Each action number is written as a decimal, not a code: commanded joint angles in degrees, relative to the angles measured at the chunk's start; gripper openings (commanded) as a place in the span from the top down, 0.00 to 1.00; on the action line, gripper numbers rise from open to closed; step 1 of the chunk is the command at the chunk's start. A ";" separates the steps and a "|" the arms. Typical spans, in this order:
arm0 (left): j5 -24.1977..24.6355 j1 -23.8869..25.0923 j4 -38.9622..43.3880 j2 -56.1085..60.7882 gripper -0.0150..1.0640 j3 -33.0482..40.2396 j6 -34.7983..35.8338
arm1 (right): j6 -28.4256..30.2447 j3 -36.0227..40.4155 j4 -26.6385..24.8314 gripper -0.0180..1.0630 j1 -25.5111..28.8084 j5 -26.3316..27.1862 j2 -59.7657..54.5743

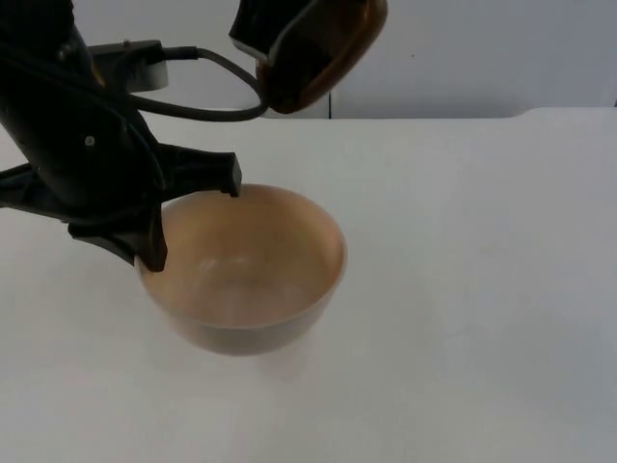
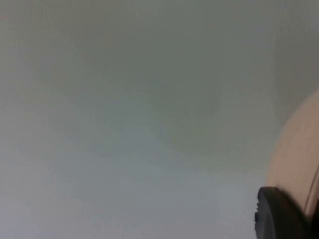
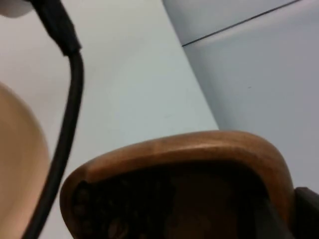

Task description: Pick up the bowl with the left hand and pour the coffee beans from the cup into the bowl with the right hand.

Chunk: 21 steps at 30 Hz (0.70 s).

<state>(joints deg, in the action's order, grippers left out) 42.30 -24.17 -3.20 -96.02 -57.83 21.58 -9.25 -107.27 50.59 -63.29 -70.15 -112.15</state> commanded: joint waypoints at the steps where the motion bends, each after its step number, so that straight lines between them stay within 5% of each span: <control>1: -0.60 0.21 -0.61 0.13 0.99 -0.12 0.16 | 1.24 -0.49 2.14 0.98 -0.51 0.19 0.43; 21: -0.60 0.21 -0.61 0.13 0.99 -0.12 0.16 | 5.84 -0.49 9.12 0.98 -2.67 0.19 0.43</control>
<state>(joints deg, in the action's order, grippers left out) 42.30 -24.17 -3.20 -96.02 -57.83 21.58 -4.02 -107.27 57.86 -65.61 -70.15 -112.15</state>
